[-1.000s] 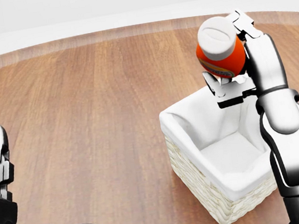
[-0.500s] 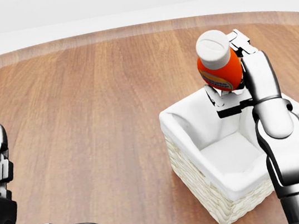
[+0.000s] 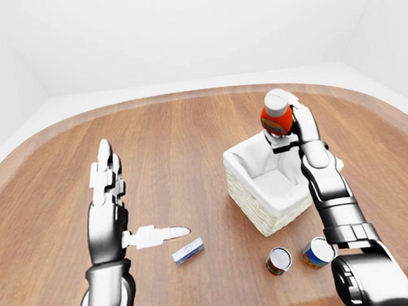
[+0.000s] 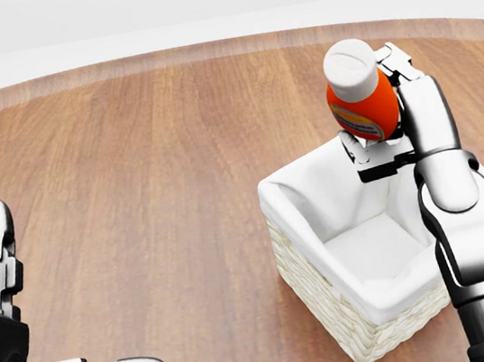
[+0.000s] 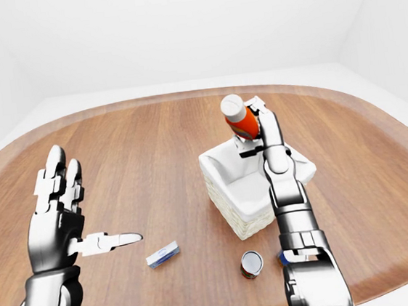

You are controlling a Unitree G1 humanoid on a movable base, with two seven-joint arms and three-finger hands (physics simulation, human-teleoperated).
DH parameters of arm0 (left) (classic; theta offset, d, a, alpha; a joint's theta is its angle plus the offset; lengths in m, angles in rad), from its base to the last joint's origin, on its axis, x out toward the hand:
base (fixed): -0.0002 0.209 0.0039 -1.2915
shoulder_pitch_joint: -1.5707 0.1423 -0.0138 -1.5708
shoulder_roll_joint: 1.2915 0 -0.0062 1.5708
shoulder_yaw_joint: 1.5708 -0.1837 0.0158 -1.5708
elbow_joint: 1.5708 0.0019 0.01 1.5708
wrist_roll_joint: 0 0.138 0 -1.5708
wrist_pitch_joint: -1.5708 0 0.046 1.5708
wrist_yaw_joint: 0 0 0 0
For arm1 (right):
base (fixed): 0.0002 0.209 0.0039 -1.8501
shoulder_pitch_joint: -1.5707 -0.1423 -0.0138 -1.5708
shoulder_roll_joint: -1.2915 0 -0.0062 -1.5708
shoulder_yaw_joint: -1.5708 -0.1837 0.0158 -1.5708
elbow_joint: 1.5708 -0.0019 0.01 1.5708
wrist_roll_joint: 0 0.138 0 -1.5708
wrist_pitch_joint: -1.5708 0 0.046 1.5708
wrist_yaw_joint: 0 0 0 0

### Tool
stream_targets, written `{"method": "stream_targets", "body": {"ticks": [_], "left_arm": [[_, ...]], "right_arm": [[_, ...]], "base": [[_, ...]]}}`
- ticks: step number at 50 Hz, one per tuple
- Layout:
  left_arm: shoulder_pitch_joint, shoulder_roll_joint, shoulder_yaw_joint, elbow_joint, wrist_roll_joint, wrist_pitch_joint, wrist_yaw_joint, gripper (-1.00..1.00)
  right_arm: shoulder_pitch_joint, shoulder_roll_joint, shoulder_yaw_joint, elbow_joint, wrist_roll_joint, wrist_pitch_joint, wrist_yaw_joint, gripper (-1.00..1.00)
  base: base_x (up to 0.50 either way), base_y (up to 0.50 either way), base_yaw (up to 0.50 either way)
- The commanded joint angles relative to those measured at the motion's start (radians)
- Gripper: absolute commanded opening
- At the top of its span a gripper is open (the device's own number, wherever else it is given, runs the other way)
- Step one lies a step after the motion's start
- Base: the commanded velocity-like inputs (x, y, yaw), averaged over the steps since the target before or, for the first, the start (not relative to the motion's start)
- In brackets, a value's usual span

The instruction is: Pick up the ketchup, and put it in the basket.

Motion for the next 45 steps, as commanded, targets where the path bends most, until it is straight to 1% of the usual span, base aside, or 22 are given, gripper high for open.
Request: {"method": "stream_targets", "body": {"ticks": [1,4,6,8,11,16,22,24,32,37,40,43,45], "left_arm": [[0.004,0.0,0.006,0.023,-0.004,0.0,0.002,1.0],[0.004,-0.001,0.003,0.022,-0.002,0.0,0.002,1.0],[0.005,-0.001,0.001,0.025,-0.001,0.0,0.003,1.0],[0.004,-0.001,0.001,0.015,-0.001,0.0,0.002,1.0],[0.004,-0.001,0.003,0.019,-0.003,0.0,0.003,1.0],[-0.001,0.0,-0.001,-0.005,0.001,0.0,0.002,1.0],[-0.003,0.0,0.0,-0.005,0.0,0.0,0.002,1.0],[0.001,0.0,0.001,0.016,-0.001,0.0,0.004,1.0],[-0.002,0.001,0.003,0.014,-0.002,0.0,0.003,1.0],[-0.003,0.0,0.001,0.013,-0.002,0.0,0.003,1.0],[-0.006,0.001,0.001,0.0,-0.001,0.0,0.002,1.0],[-0.008,0.001,0.005,-0.006,-0.004,0.0,0.0,1.0],[-0.006,0.001,0.004,-0.008,-0.003,0.0,0.0,1.0]], "right_arm": [[-0.084,-0.032,-0.007,0.179,0.008,-0.076,-0.044,-1.0],[-0.136,-0.049,-0.008,0.322,0.009,-0.138,-0.059,-1.0],[-0.164,-0.056,-0.005,0.412,0.006,-0.142,-0.072,-1.0],[-0.202,-0.063,-0.002,0.547,0.004,-0.142,-0.091,-1.0],[-0.228,-0.068,0.0,0.673,0.009,-0.142,-0.111,-1.0],[-0.231,-0.067,0.007,0.762,0.013,-0.142,-0.129,-1.0],[-0.229,-0.067,0.01,0.796,0.013,-0.142,-0.137,-1.0],[-0.228,-0.066,0.011,0.794,0.013,-0.142,-0.137,-1.0],[-0.219,-0.075,0.014,0.757,0.005,-0.142,-0.13,-1.0],[-0.214,-0.094,0.027,0.712,-0.045,-0.142,-0.143,-1.0],[-0.212,-0.098,0.021,0.693,-0.052,-0.142,-0.133,-1.0],[-0.207,-0.105,0.032,0.681,-0.098,-0.142,-0.146,-1.0],[-0.2,-0.103,0.034,0.664,-0.112,-0.142,-0.138,-1.0]], "base": [[0.0,0.0,0.0],[0.0,0.0,0.0],[0.0,0.0,0.0],[0.0,0.0,0.0],[0.0,0.0,0.0],[0.0,0.0,0.0],[0.0,0.0,0.0],[0.0,0.0,0.0],[0.0,0.0,0.0],[0.0,0.0,0.0],[0.0,0.0,0.0],[0.0,0.0,0.0],[0.0,0.0,0.0]]}}
